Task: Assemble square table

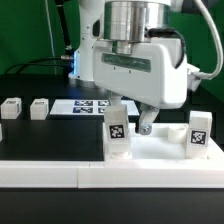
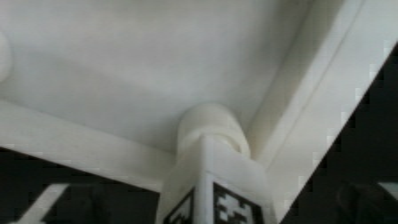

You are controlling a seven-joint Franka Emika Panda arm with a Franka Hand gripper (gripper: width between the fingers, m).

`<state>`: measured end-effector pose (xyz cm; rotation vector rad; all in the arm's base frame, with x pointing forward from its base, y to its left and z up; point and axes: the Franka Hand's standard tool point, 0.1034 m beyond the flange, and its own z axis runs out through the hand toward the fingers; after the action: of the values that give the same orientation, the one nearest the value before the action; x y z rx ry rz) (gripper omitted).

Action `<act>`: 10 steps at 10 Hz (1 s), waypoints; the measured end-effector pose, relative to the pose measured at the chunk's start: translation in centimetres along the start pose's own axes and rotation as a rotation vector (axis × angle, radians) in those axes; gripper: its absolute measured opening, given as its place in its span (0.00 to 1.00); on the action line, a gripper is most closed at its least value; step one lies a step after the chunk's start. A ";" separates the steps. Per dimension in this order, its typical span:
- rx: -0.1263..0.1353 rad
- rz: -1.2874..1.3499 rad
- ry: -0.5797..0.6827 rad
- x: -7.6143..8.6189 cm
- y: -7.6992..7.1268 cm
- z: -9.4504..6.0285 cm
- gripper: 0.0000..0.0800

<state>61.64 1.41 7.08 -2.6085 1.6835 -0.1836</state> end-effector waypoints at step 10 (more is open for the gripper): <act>0.044 -0.767 0.090 1.4 0.4 -0.6 0.81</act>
Offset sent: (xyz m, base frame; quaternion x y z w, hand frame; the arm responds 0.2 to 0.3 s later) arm -0.0120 -0.0050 0.0110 0.0299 0.0045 -0.3406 0.9397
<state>61.82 0.00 7.76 -3.0932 0.5929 -0.3455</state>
